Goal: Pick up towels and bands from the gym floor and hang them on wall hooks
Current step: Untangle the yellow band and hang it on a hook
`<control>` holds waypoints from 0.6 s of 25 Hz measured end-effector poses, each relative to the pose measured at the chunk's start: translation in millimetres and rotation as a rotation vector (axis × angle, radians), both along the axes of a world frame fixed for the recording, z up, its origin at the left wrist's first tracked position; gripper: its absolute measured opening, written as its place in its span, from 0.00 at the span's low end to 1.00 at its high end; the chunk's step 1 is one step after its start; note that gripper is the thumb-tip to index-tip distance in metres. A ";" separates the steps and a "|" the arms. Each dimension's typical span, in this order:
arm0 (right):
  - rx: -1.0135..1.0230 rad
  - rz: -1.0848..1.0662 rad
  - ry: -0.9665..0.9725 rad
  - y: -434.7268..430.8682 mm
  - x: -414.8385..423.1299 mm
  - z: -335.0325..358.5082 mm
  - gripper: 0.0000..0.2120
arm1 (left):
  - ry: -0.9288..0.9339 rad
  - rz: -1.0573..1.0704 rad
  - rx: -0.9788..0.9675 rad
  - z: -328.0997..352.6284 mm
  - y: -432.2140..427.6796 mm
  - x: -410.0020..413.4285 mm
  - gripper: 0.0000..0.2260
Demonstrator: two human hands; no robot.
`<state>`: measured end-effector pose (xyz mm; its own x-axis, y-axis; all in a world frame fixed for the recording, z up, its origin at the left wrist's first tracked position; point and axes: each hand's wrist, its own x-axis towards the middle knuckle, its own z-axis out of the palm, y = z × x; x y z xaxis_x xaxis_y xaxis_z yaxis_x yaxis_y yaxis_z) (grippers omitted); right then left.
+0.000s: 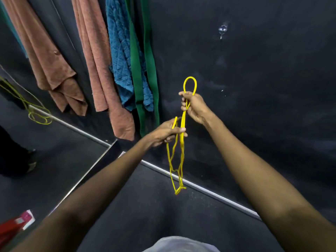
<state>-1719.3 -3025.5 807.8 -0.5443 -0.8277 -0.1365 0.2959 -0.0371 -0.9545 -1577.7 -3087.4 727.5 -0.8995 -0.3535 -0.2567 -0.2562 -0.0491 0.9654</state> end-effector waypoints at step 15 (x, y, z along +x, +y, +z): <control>0.240 -0.019 0.540 45.1 29.7 -96.3 0.17 | 0.351 0.551 0.423 79.7 -4.4 -60.2 0.10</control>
